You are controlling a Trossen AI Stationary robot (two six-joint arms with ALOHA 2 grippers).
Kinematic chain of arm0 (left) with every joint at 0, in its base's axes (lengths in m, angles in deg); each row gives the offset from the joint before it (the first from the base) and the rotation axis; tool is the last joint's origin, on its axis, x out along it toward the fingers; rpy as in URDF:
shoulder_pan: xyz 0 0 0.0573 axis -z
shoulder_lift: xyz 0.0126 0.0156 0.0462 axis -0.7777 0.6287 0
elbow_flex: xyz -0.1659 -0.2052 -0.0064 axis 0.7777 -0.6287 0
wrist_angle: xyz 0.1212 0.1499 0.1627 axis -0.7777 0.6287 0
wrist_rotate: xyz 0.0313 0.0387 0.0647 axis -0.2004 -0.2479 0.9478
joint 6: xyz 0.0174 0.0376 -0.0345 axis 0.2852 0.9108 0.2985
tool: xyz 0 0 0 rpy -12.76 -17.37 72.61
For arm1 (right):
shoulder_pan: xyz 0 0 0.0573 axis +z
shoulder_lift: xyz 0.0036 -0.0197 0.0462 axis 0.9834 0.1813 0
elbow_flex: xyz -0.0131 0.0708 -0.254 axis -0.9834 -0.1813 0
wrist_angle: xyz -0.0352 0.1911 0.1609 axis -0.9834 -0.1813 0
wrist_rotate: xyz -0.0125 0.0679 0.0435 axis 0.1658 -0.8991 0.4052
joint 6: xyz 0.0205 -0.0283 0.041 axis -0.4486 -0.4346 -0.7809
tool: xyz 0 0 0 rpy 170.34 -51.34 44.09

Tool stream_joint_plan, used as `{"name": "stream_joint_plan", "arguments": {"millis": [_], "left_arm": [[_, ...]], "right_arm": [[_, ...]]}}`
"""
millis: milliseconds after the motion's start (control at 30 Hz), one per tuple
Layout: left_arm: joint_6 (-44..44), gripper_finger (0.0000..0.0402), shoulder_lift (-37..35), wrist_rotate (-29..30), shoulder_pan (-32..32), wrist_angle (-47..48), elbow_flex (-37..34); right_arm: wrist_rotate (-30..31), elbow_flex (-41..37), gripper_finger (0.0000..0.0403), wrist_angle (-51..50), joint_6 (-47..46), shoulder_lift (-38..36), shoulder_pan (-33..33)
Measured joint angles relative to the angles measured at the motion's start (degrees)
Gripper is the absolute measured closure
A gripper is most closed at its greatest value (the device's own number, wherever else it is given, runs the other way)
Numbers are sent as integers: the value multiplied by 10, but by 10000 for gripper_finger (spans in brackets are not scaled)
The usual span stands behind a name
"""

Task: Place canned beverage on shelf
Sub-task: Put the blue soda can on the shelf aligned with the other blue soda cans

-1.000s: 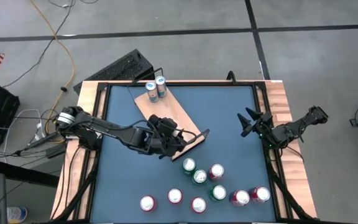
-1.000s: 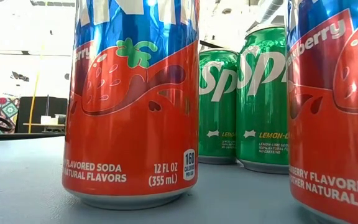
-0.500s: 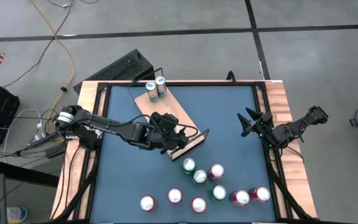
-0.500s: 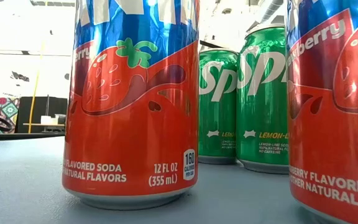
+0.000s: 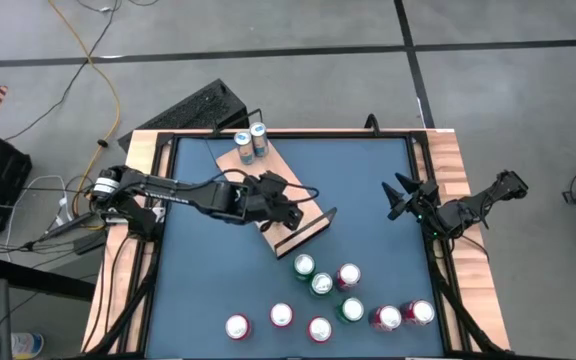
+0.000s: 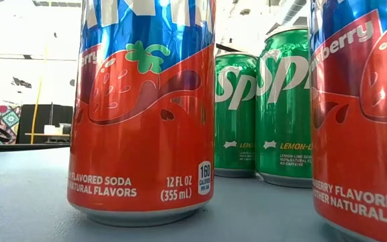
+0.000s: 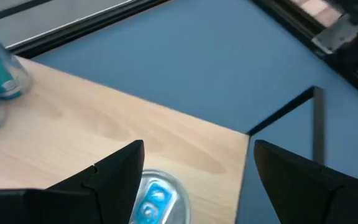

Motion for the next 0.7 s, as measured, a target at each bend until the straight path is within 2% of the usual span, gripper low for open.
{"name": "stream_joint_plan", "arguments": {"millis": [167,433,533,700], "left_arm": [[6,113,0,11,1,2,0],[0,111,0,-14,-1,17,0],[6,96,-2,-36,-7,15,8],[29,64,-3,-39,-8,17,26]], "right_arm": [[0,0,121,0,4,0,0],[0,0,121,0,4,0,0],[0,0,121,0,4,0,0],[1,0,121,0,4,0,0]]}}
